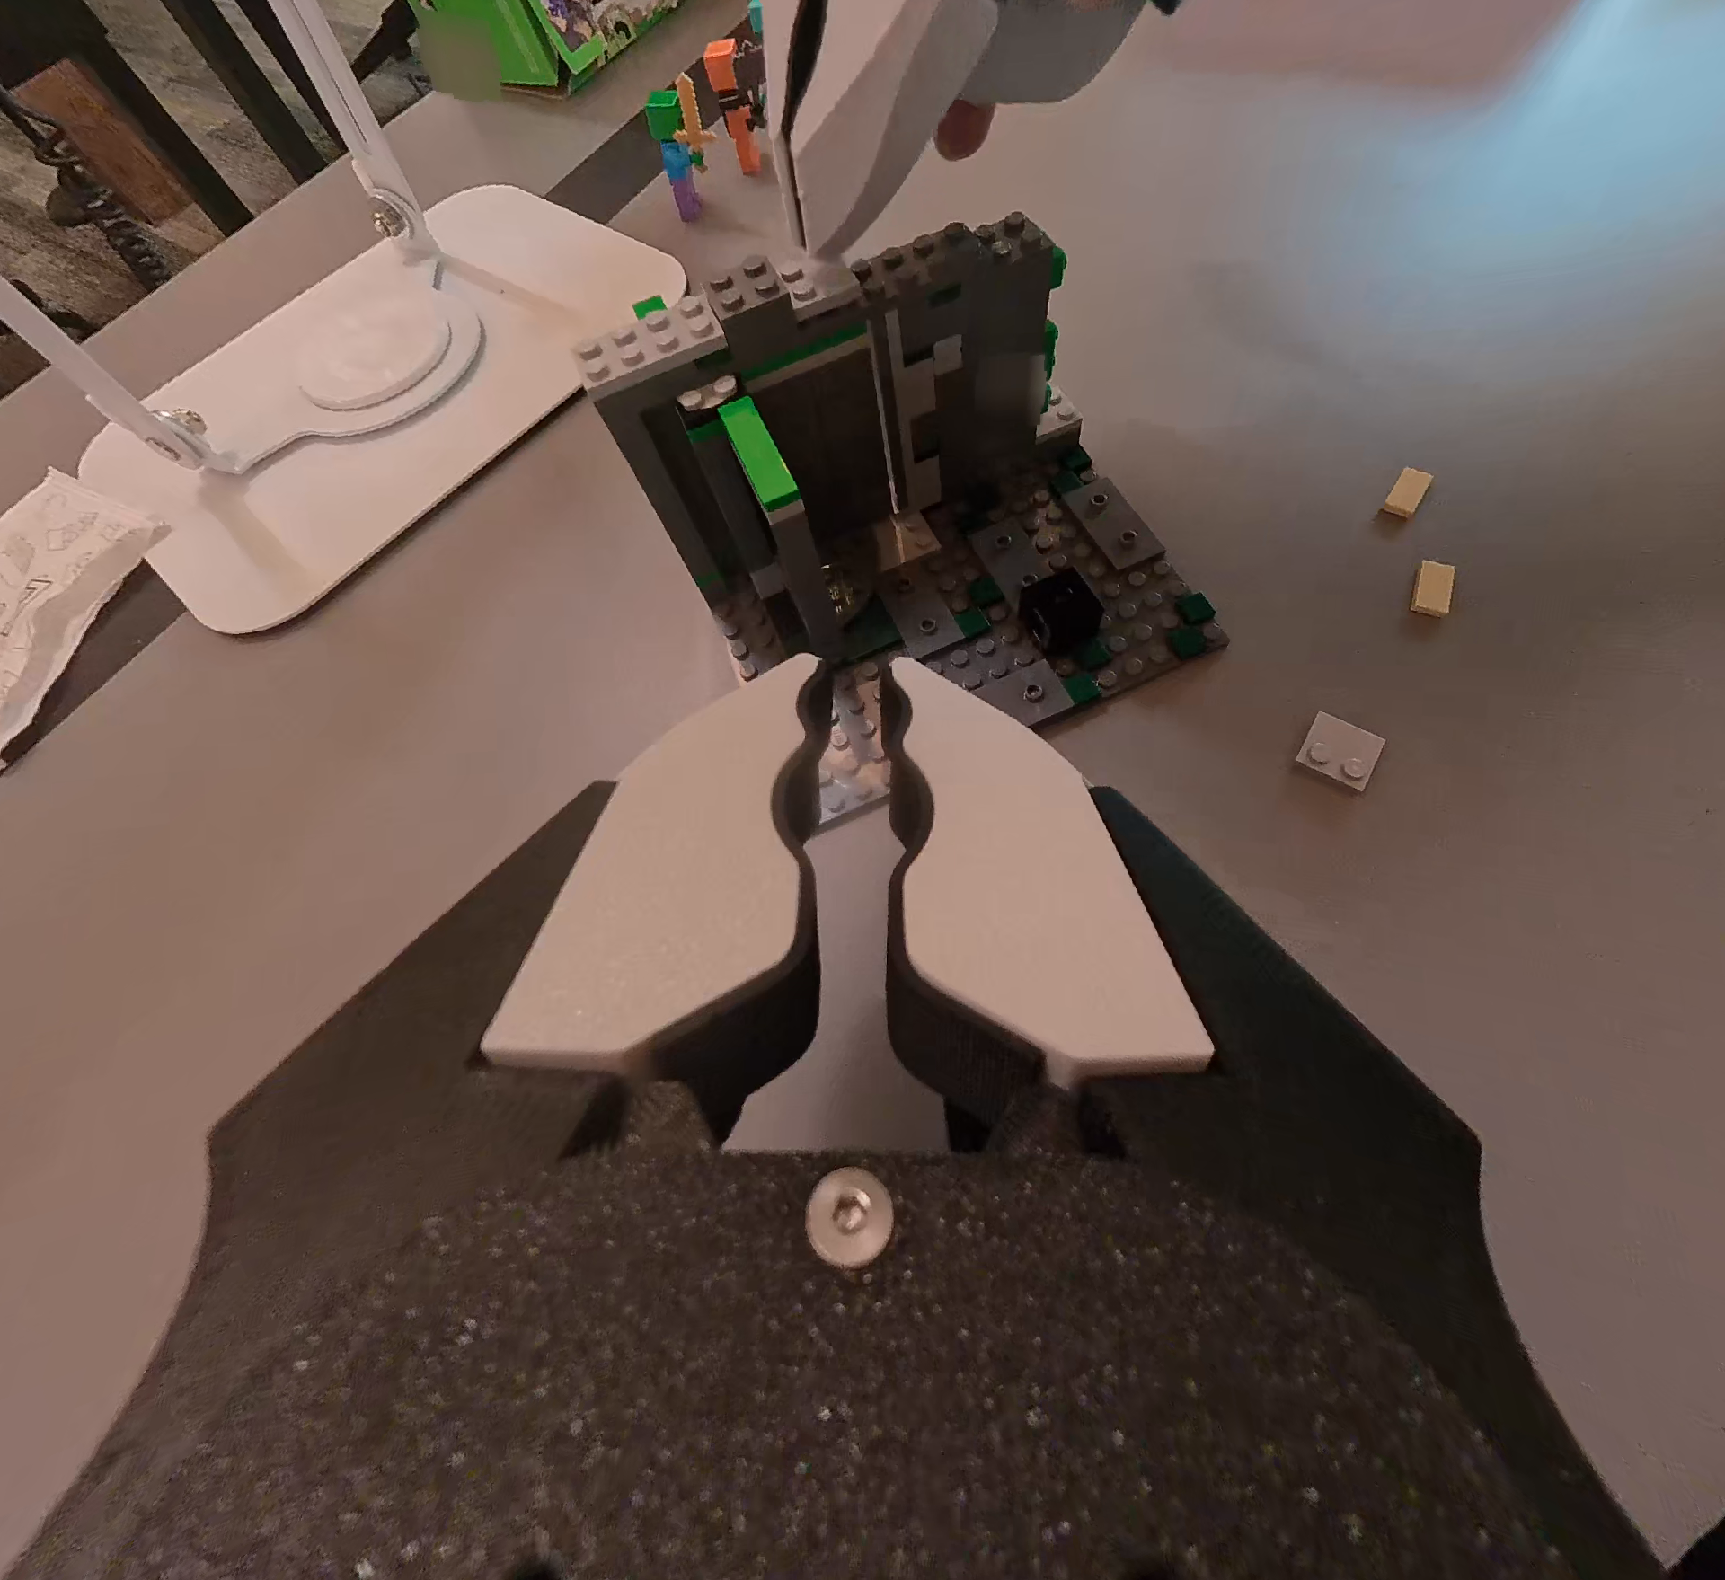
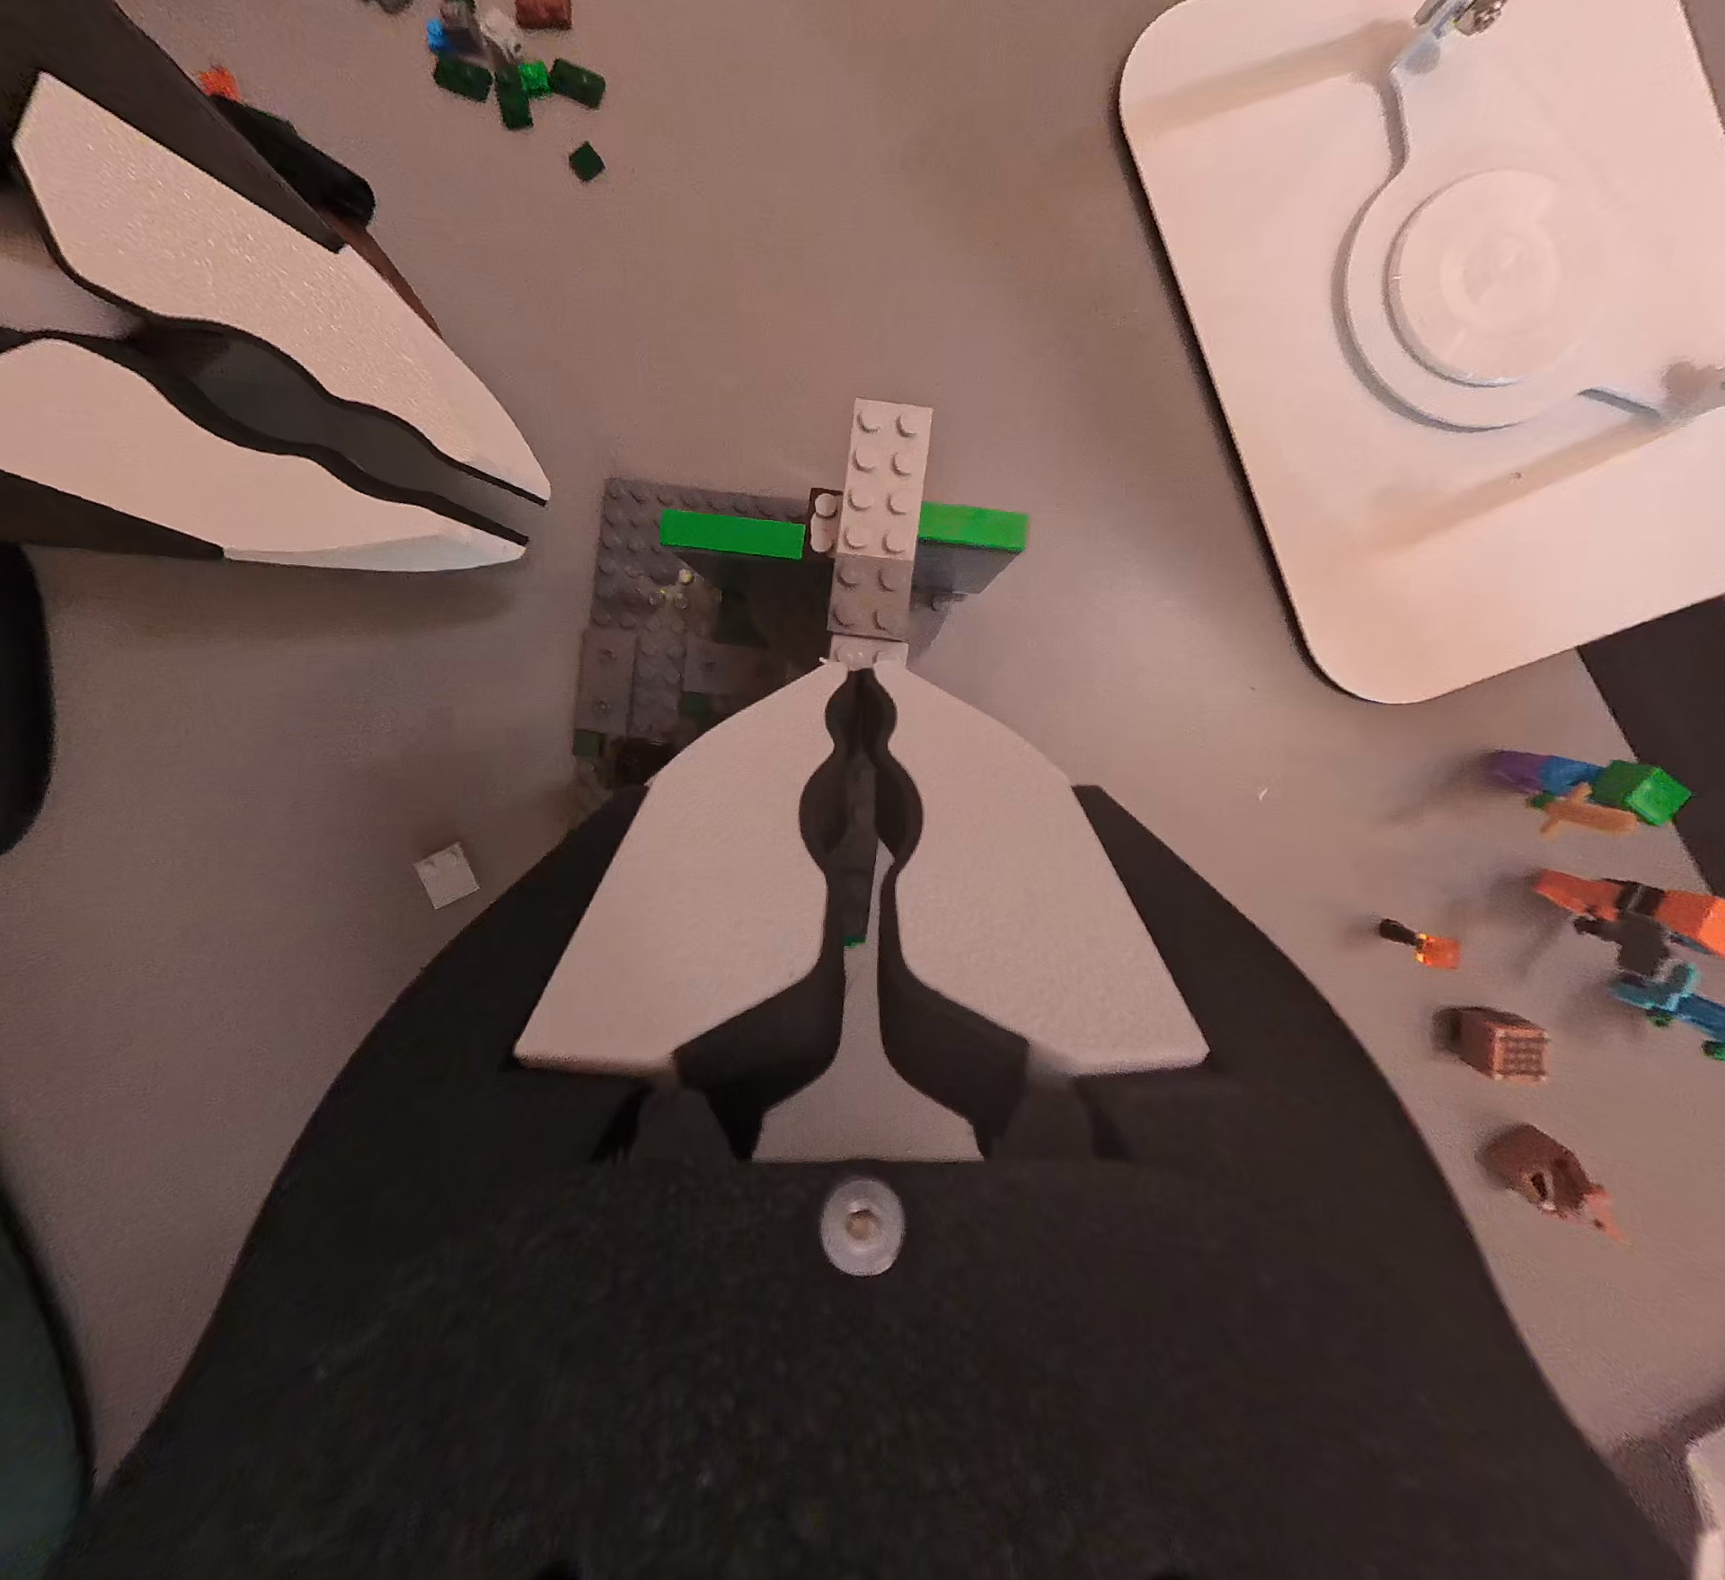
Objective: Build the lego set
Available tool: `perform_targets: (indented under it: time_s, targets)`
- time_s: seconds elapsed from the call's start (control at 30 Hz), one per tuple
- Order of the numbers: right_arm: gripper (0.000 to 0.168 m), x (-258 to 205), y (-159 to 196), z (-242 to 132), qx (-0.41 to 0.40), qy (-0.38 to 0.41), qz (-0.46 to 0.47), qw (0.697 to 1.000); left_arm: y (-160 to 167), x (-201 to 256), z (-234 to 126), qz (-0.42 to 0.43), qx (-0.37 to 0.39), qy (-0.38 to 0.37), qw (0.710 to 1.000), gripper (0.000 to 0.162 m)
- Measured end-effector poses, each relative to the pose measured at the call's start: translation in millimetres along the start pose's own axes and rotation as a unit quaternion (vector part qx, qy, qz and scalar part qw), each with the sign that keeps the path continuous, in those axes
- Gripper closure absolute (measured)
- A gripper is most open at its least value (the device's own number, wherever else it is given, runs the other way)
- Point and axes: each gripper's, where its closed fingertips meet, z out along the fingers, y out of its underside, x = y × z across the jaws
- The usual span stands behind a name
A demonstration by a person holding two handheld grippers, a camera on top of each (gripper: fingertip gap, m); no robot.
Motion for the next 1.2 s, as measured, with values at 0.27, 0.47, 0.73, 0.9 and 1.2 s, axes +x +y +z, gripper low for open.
perform_targets:
  time_s: [0.27, 0.47, 0.73, 0.9, 1.2]
  targets:
    - [0.146, 0, 4, 2, 0.011, -0.026, 0.034, 0.999, 0, 2, 1, 0.002, -0.001, 0.002, 1.0, 0.153]
    - [0.146, 0, 7, 7, -0.004, -0.027, 0.033, 0.999, 0, 2, 0, 0.003, -0.001, 0.002, 1.0, 0.153]
    - [0.152, -1, 7, 10, -0.012, -0.016, 0.022, 1.0, 0, 2, -1, 0.005, -0.001, 0.001, 1.0, 0.153]
    - [0.152, -1, 7, 10, -0.016, -0.011, 0.02, 1.0, 0, 2, 0, 0.006, -0.003, 0.001, 1.0, 0.153]
    - [0.146, 1, -3, -2, 0.008, -0.014, 0.024, 1.0, 0, 3, -1, 0.007, -0.002, 0.002, 1.0, 0.153]
